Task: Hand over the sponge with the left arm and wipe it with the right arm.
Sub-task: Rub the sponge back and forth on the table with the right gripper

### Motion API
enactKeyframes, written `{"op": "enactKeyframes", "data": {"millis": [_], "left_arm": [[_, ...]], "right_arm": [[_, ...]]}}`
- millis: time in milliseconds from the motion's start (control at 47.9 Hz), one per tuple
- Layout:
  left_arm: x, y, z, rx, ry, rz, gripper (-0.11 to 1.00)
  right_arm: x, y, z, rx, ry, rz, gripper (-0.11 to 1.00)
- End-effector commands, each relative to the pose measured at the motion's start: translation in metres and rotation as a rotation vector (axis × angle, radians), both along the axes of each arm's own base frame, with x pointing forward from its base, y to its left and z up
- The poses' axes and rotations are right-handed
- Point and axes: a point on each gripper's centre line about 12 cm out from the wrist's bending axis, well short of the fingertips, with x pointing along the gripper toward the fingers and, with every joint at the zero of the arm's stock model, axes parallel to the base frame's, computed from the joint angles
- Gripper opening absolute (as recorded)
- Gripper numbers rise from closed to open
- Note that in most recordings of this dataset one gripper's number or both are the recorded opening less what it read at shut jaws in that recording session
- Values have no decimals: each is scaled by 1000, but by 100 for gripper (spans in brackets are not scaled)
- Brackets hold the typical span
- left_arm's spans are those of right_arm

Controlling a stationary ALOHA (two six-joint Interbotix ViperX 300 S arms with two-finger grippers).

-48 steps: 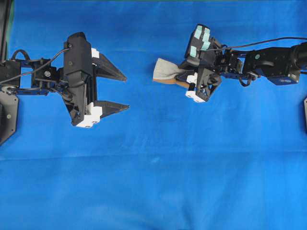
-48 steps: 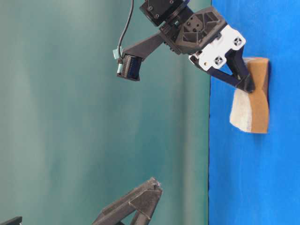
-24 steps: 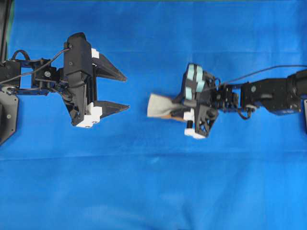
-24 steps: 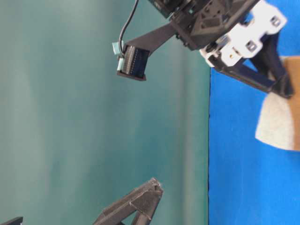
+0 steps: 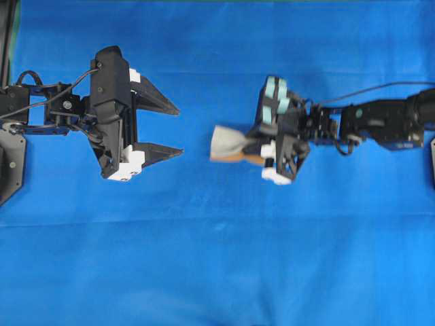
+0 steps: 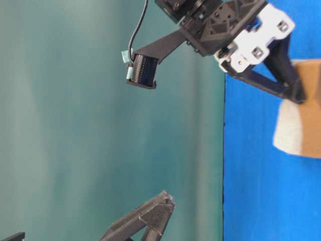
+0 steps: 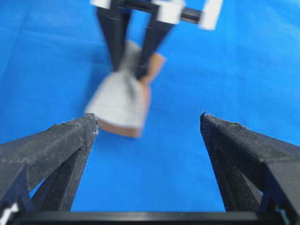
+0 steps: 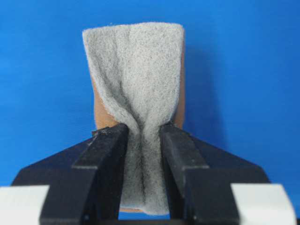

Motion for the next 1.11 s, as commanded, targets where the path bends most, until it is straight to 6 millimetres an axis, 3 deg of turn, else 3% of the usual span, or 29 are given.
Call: {"op": "enactKeyframes", "data": {"millis": [0, 146, 292, 751, 939, 1085], "left_arm": [[2, -2, 7, 0, -28, -5, 88], [2, -2, 7, -1, -28, -6, 88], [2, -2, 7, -1, -28, -6, 88], [2, -2, 7, 0, -28, -7, 88], [2, -2, 7, -1, -28, -6, 88], [2, -2, 7, -1, -28, -6, 88]], "right_arm": [[2, -28, 11, -26, -33, -50, 30], [-2, -45, 12, -38, -33, -82, 30], [-3, -42, 10, -30, -27, -81, 30], [12, 57, 6, 39, -25, 106, 29], [10, 73, 4, 69, -1, 119, 29], [9, 72, 4, 73, 17, 118, 29]]}}
